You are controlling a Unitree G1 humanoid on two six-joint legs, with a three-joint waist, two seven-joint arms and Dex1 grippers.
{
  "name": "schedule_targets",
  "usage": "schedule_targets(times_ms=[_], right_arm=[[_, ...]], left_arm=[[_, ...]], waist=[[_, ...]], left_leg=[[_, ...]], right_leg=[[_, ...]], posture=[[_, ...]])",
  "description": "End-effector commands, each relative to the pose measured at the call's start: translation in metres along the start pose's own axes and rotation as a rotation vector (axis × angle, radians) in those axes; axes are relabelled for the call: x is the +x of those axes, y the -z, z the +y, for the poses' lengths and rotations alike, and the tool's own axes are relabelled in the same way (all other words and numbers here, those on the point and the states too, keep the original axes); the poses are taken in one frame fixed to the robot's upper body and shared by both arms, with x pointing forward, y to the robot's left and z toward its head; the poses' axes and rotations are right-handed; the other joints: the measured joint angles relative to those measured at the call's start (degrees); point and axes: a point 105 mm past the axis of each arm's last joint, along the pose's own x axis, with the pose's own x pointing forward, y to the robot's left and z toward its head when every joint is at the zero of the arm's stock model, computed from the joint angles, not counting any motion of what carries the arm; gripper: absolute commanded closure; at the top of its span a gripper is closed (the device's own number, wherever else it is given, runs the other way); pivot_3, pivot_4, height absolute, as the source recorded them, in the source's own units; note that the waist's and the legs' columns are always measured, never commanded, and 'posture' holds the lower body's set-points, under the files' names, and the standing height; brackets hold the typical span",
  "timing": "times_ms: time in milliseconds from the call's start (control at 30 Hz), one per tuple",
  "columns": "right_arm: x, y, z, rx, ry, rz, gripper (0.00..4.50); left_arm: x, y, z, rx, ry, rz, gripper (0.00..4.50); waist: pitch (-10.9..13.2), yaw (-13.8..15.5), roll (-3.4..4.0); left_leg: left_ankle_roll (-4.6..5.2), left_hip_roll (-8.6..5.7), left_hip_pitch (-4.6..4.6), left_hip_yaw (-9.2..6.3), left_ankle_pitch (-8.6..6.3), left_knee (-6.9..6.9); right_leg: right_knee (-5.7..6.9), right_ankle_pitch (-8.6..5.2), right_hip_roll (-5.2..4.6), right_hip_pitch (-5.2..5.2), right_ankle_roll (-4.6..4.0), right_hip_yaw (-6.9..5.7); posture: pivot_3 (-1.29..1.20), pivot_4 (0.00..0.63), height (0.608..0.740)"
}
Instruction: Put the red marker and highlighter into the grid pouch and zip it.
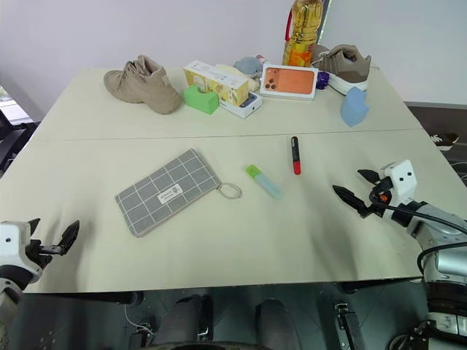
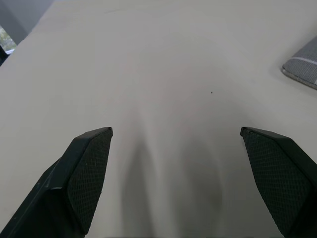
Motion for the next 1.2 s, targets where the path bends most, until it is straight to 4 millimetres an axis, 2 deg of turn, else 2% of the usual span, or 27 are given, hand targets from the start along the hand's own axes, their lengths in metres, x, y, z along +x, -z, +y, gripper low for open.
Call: schedule_targets(times_ms=[33,133,233,300,333,400,433,467,500,600,633,800,867,1000,1067,1200], right_arm=[[0.002,-0.013,-0.001,-0.031,0.007,-0.049,0.0],[0.009,-0.024,0.006,-0.03,-0.012,-0.089,0.0],[0.02,-0.038,0.024,-0.016,-0.074,-0.143,0.0],[0.03,-0.047,0.046,-0.014,-0.149,-0.178,0.0],[0.037,-0.054,0.06,-0.012,-0.191,-0.201,0.25],[0.05,-0.071,0.091,-0.009,-0.287,-0.256,0.91],[0.059,-0.081,0.108,-0.003,-0.331,-0.289,1.61],[0.064,-0.089,0.119,0.0,-0.357,-0.309,1.91],[0.07,-0.095,0.133,0.001,-0.393,-0.325,2.44],[0.086,-0.101,0.168,-0.01,-0.462,-0.315,4.08],[0.093,-0.099,0.179,-0.029,-0.472,-0.296,4.47],[0.131,-0.086,0.231,-0.056,-0.489,-0.223,4.47],[0.138,-0.084,0.241,-0.072,-0.495,-0.212,4.47],[0.168,-0.08,0.266,-0.07,-0.48,-0.148,4.47],[0.178,-0.078,0.273,-0.078,-0.467,-0.125,4.47],[0.195,-0.06,0.271,-0.02,-0.399,0.011,4.47]], left_arm=[[-0.004,-0.015,0.004,0.007,-0.007,-0.051,0.07],[-0.002,-0.017,0.002,-0.008,-0.004,-0.07,0.07],[0.002,-0.015,-0.001,0.007,-0.002,-0.062,0.07],[0.004,-0.015,-0.004,0.025,0.005,-0.074,0.07],[0.005,-0.016,-0.006,0.028,0.007,-0.085,0.02],[0.006,-0.017,-0.011,0.033,0.013,-0.107,0.0],[0.006,-0.016,-0.016,0.05,0.031,-0.113,0.0],[0.006,-0.015,-0.02,0.064,0.045,-0.117,0.0],[0.006,-0.015,-0.025,0.077,0.066,-0.123,0.0],[0.009,-0.014,-0.032,0.081,0.092,-0.133,0.0],[0.009,-0.014,-0.033,0.078,0.099,-0.136,0.0],[0.011,-0.01,-0.04,0.13,0.152,-0.134,0.0],[0.01,-0.009,-0.041,0.145,0.163,-0.135,0.0],[0.006,-0.007,-0.042,0.237,0.208,-0.125,0.0],[0.005,-0.007,-0.042,0.276,0.228,-0.123,0.0],[0.002,-0.008,-0.046,0.395,0.285,-0.125,0.0]], waist=[[0.0,-0.02,0.0],[0.0,-0.07,0.0],[0.0,-0.21,0.0],[0.0,-0.23,0.0],[0.0,-0.24,0.0],[0.0,-0.3,0.0],[0.0,-0.28,0.0],[0.0,-0.31,0.0],[0.0,-0.28,0.0],[-0.04,-0.08,-0.08],[-0.07,0.01,-0.12],[-0.1,-0.34,-0.17],[-0.1,-0.63,-0.17],[-0.12,-1.53,-0.2],[-0.13,-1.74,-0.22],[-0.13,-1.79,-0.22]], left_leg=[[0.0,0.0,0.0,0.0,0.0,0.0],[0.0,0.0,0.04,0.0,0.0,0.04],[0.0,0.01,0.08,0.0,0.0,0.05],[0.0,0.02,0.09,-0.01,0.0,0.05],[0.0,0.02,0.09,-0.01,0.0,0.05],[0.0,0.03,0.09,-0.01,0.0,0.05],[0.0,0.03,0.09,-0.01,0.01,0.05],[0.0,0.03,0.09,-0.01,0.01,0.06],[0.0,0.03,0.09,-0.01,0.01,0.06],[-0.01,0.02,0.07,-0.03,0.01,0.06],[-0.01,0.03,0.06,-0.05,0.01,0.06],[-0.02,0.01,0.04,-0.06,0.01,0.06],[-0.07,0.01,0.04,-0.04,0.05,0.05],[-0.1,0.01,0.01,-0.05,0.06,0.04],[-0.12,0.02,0.01,-0.06,0.08,0.03],[-0.16,0.02,0.0,-0.05,0.09,-0.02]], right_leg=[[0.01,0.0,0.0,0.0,0.0,0.0],[0.05,0.01,0.01,0.03,0.01,0.0],[0.11,0.01,0.03,0.05,0.02,0.01],[0.13,0.02,0.06,0.05,0.03,0.0],[0.14,0.02,0.06,0.05,0.03,0.0],[0.15,0.02,0.07,0.05,0.04,0.0],[0.17,0.02,0.08,0.03,0.04,0.0],[0.19,0.02,0.07,0.02,0.05,0.01],[0.21,0.02,0.07,0.01,0.05,0.01],[0.25,0.02,0.07,-0.03,0.04,0.0],[0.25,0.02,0.07,-0.04,0.04,-0.02],[0.26,0.01,0.03,-0.07,0.03,-0.02],[0.35,0.01,0.03,-0.16,0.02,0.0],[0.42,0.01,0.02,-0.23,0.02,-0.01],[0.44,0.01,0.03,-0.27,0.02,-0.01],[0.54,0.01,0.02,-0.38,0.0,0.01]], posture=[[0.0,0.15,0.74],[0.0,0.15,0.74],[0.0,0.15,0.74],[0.0,0.15,0.74],[0.0,0.15,0.74],[0.0,0.15,0.74],[0.0,0.15,0.74],[0.0,0.15,0.74],[0.0,0.15,0.74],[0.0,0.15,0.74],[0.0,0.15,0.74],[0.0,0.15,0.74],[0.0,0.15,0.74],[0.0,0.15,0.74],[0.0,0.15,0.74],[0.0,0.15,0.74]])
